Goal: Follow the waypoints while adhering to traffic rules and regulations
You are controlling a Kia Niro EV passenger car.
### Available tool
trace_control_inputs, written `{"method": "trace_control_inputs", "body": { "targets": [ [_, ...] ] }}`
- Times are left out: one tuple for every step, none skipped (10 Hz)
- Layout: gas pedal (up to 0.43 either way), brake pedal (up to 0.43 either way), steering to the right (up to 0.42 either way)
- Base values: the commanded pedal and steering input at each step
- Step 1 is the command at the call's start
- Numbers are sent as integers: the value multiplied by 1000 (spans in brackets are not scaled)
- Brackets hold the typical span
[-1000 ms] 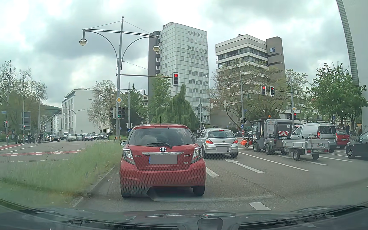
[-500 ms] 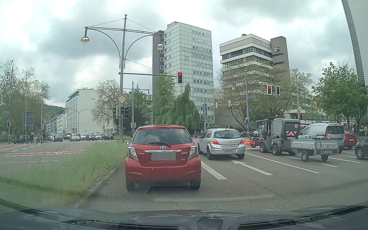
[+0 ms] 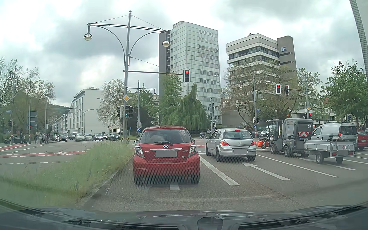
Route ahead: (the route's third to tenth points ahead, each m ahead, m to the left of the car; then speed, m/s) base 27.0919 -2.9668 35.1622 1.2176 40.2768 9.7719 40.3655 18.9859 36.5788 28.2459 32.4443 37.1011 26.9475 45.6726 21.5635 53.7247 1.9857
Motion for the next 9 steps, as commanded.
{"method": "trace_control_inputs", "body": {
  "targets": [
    [220, 0, -133],
    [220, 0, -131],
    [220, 0, -129],
    [220, 0, -123],
    [220, 0, -117],
    [220, 0, -107],
    [220, 0, -97],
    [220, 0, -89],
    [220, 0, -80]
  ]
}}
